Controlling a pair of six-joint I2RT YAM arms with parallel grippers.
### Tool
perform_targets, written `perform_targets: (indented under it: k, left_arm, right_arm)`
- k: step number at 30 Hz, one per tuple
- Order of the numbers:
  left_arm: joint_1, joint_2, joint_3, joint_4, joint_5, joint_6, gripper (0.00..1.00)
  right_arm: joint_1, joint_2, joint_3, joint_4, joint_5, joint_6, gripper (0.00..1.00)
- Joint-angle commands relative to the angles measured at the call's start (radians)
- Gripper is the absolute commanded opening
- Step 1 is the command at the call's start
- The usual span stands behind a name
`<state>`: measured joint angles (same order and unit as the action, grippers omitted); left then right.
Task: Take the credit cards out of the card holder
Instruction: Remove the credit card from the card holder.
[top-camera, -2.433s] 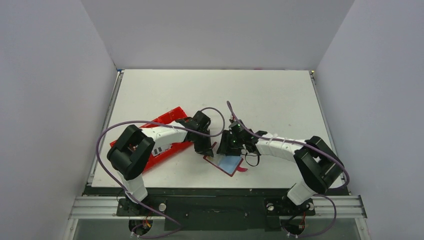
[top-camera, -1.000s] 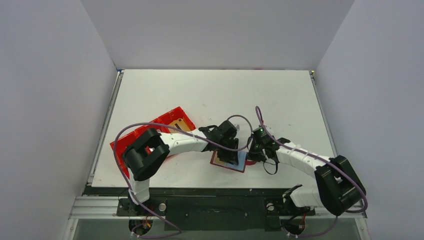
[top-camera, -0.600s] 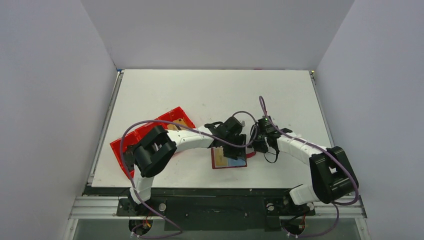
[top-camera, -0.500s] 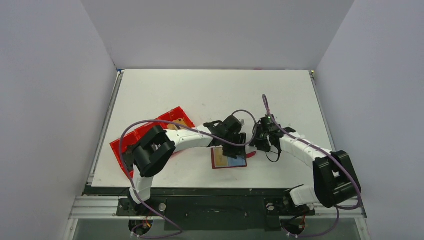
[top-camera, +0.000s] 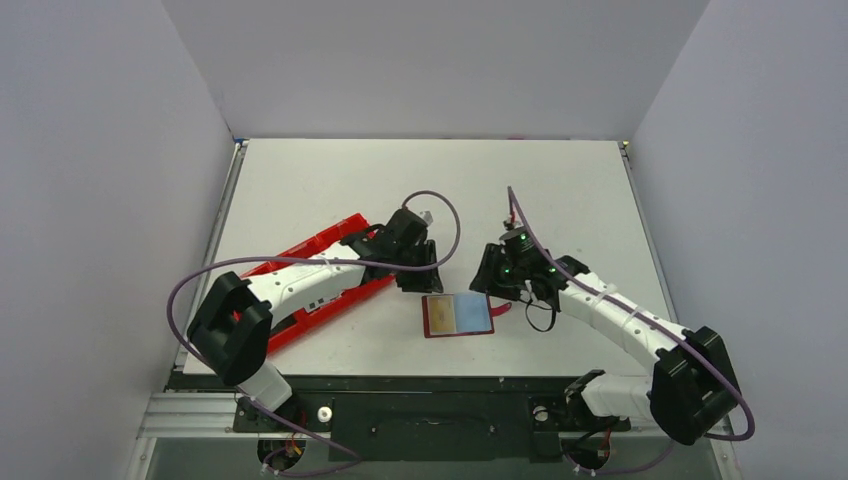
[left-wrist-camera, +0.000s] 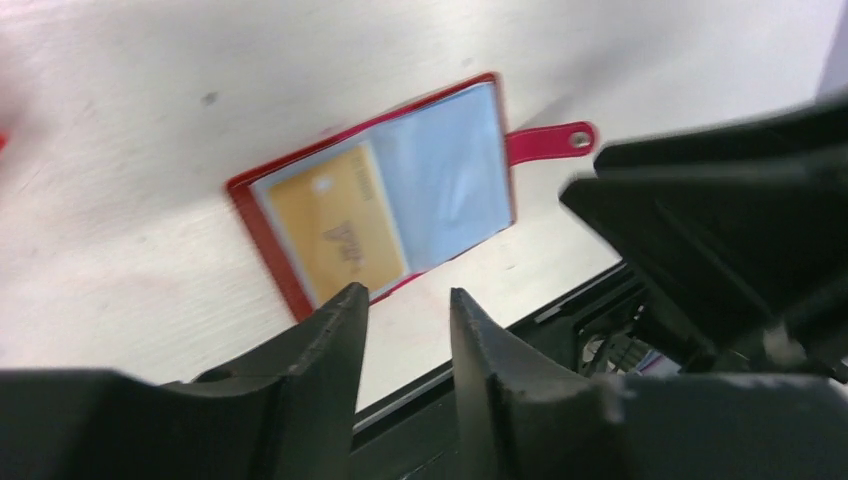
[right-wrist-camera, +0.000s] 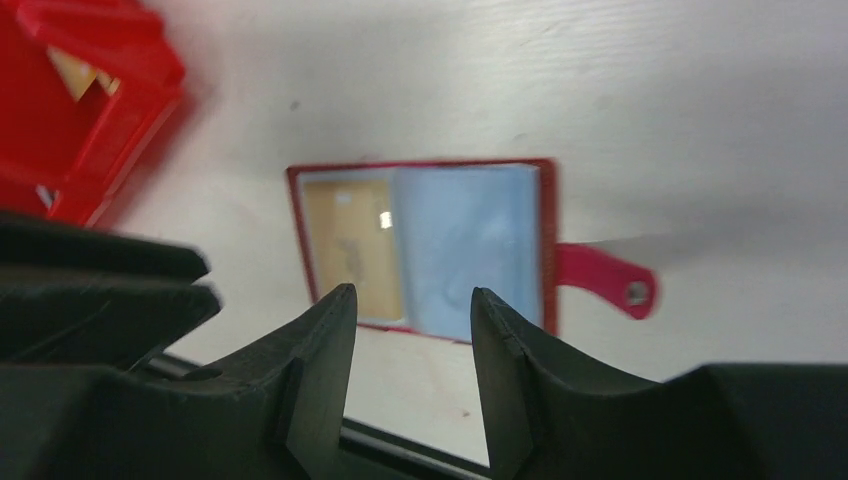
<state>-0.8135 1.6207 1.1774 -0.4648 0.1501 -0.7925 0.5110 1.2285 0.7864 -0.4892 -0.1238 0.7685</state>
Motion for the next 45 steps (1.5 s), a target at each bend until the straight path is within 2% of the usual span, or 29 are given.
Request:
perform_targets:
  k: [1,6,12,26,35,42,45]
  left_arm:
    - [0.026,-0.02,-0.083,-0.022,0.0,0.016,0.25]
    - [0.034,0.009,-0.13,0.057,0.049,-0.001,0.11]
    - [0.041,0.06,-0.158,0.108,0.066,-0.003,0.04]
    - [0.042,0.145,-0.208,0.196,0.076,-0.019,0.0]
    - [0.042,0.192,-0.193,0.102,0.017,-0.026,0.0]
    - [0.041,0.221,-0.189,0.094,0.012,-0.027,0.0]
    - [0.041,0.23,-0.184,0.093,0.015,-0.027,0.0]
  right_arm:
    - [0.124,0.057,0.032,0.117,-0.086,0.097,0.42]
    - [0.161,0.13,-0.009,0.26,-0.167,0.179,0.38]
    - [0.171,0.203,-0.03,0.333,-0.209,0.207,0.32]
    - [0.16,0.287,-0.09,0.377,-0.2,0.204,0.3]
    - [0.122,0.277,-0.119,0.344,-0.169,0.182,0.3]
    - [0.096,0.272,-0.129,0.352,-0.194,0.163,0.31]
    - [0.097,0.291,-0.142,0.41,-0.238,0.179,0.26]
